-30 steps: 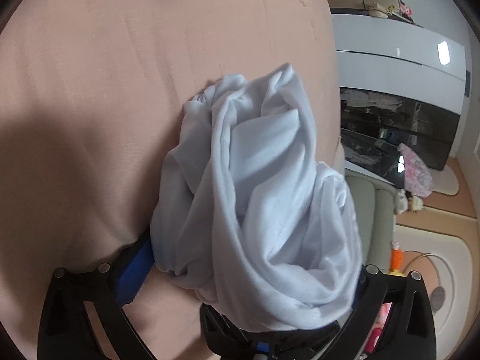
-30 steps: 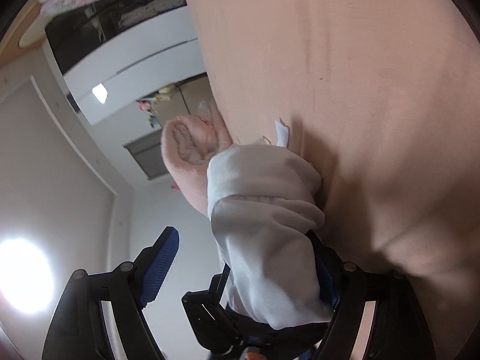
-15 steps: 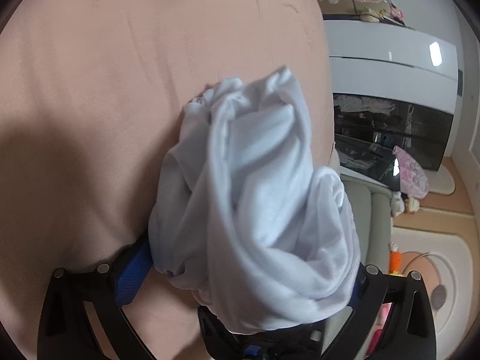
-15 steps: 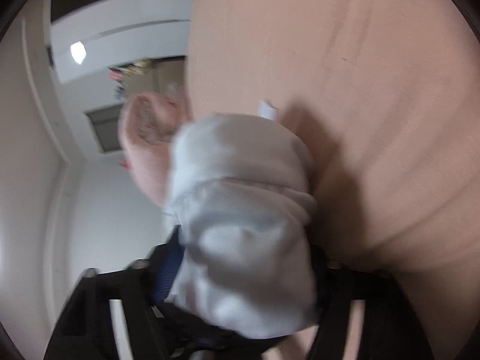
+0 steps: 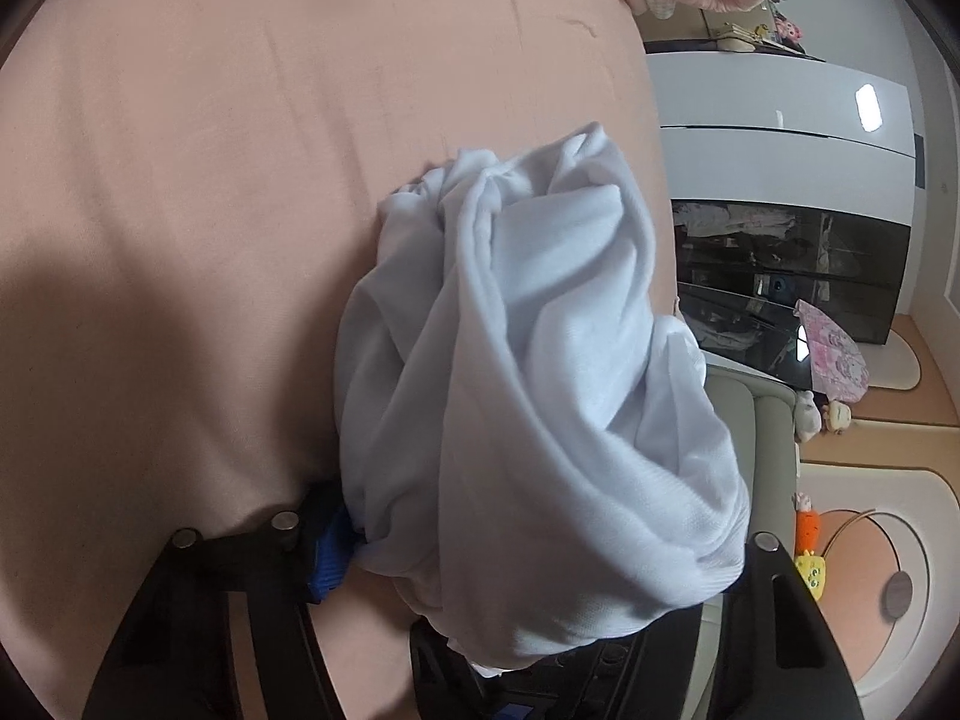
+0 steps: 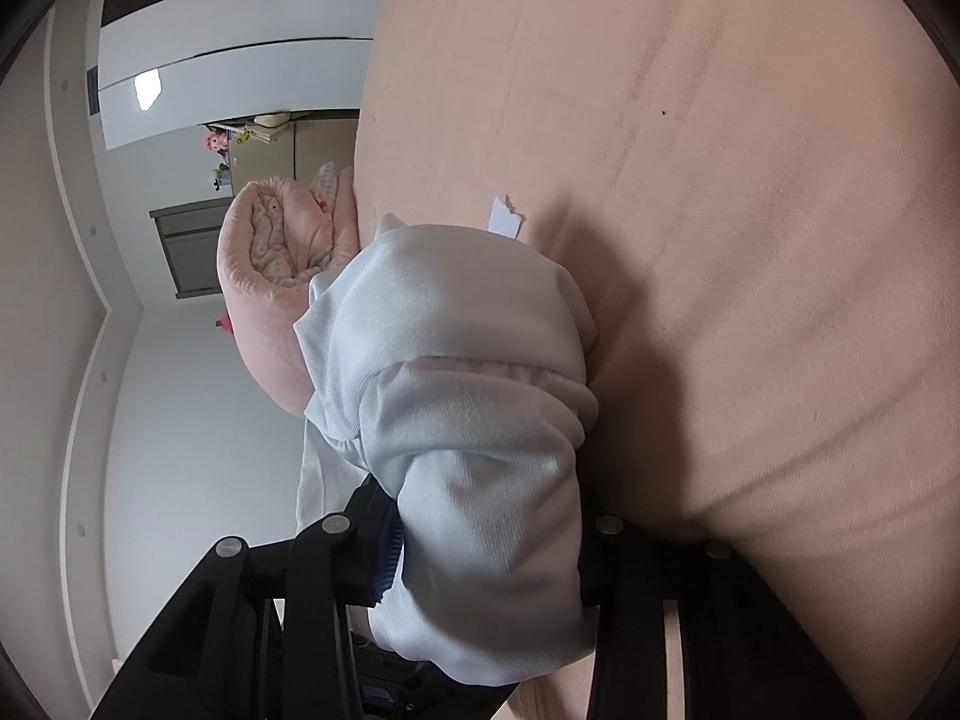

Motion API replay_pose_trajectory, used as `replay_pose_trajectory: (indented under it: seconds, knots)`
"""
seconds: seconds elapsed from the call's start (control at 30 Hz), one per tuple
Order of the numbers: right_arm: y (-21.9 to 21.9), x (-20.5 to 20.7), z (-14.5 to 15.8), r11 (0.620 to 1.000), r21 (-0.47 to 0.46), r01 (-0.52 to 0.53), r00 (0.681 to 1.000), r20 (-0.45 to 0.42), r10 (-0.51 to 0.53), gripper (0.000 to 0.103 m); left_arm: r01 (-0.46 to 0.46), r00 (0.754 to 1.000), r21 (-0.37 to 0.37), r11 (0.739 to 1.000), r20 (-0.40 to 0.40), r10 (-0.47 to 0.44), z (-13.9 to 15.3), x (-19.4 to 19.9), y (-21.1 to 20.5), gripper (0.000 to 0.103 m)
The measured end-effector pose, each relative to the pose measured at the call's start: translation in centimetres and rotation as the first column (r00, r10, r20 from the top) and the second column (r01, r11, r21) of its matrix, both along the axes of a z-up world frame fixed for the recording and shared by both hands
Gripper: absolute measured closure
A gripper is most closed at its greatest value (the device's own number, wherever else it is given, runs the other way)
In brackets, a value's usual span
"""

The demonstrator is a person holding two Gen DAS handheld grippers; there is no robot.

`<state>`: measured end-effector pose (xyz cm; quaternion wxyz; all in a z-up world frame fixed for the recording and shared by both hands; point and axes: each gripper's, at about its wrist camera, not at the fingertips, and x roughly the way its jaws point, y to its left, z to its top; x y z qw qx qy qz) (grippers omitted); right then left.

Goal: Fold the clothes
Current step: 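Lift the bundle with both tools and carry it toward the white mat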

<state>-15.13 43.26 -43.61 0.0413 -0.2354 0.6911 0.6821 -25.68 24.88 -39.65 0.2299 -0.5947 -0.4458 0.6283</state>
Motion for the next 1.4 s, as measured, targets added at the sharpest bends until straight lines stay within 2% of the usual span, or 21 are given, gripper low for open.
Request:
replay_pose_trajectory:
  seconds: [0.23,0.4,0.57,0.7,0.77,0.83,0.93,1.03,1.13,1.2,1.4]
  knots:
    - [-0.2,-0.1,0.8,0.998,0.054,-0.012,1.0,0.017,0.011,0.071,0.005,0.999,0.016,1.0,-0.04,-0.005,1.1,-0.3,0.0,0.052]
    - [0.0,-0.2,3.2,0.98,0.197,-0.034,0.998,0.062,0.023,0.071,0.043,0.99,0.019,0.999,-0.137,-0.04,3.2,-0.7,0.9,0.054]
    - [0.0,1.2,6.2,0.935,0.355,-0.024,0.997,0.077,-0.003,0.072,0.111,0.966,0.001,0.994,-0.236,-0.108,5.8,-1.1,2.7,0.056]
    - [-0.1,2.9,7.4,0.914,0.407,-0.006,0.995,0.093,-0.034,0.077,0.132,0.969,0.033,0.991,-0.215,-0.122,5.5,-1.5,3.9,0.065]
    - [0.0,3.6,8.0,0.91,0.416,-0.001,0.995,0.09,-0.04,0.078,0.133,0.969,0.058,0.989,-0.216,-0.118,5.7,-0.7,4.6,0.066]
    - [0.1,4.2,8.9,0.903,0.429,0.005,0.995,0.084,-0.045,0.078,0.143,0.965,0.084,0.986,-0.232,-0.12,5.8,2.8,1.5,0.067]
    - [-0.1,5.3,11.0,0.881,0.472,0.028,0.997,0.051,-0.059,0.078,0.164,0.948,0.124,0.979,-0.293,-0.122,8.2,1.9,2.5,0.067]
    - [-0.7,6.1,14.0,0.831,0.556,0.026,0.998,0.037,-0.055,0.078,0.18,0.922,0.132,0.975,-0.367,-0.121,11.1,0.5,5.3,0.067]
    - [-1.9,6.8,17.3,0.772,0.636,0.02,0.999,0.026,-0.047,0.078,0.178,0.907,0.166,0.97,-0.411,-0.096,12.5,1.8,2.8,0.067]
    - [-2.3,7.4,18.9,0.754,0.657,0.029,0.999,0.004,-0.042,0.078,0.183,0.899,0.191,0.964,-0.429,-0.085,12.7,4.0,-0.7,0.067]
    - [-3.4,10.0,23.6,0.718,0.694,0.059,0.998,-0.048,-0.035,0.078,0.236,0.844,0.149,0.96,-0.521,-0.126,17.5,5.8,-0.6,0.067]
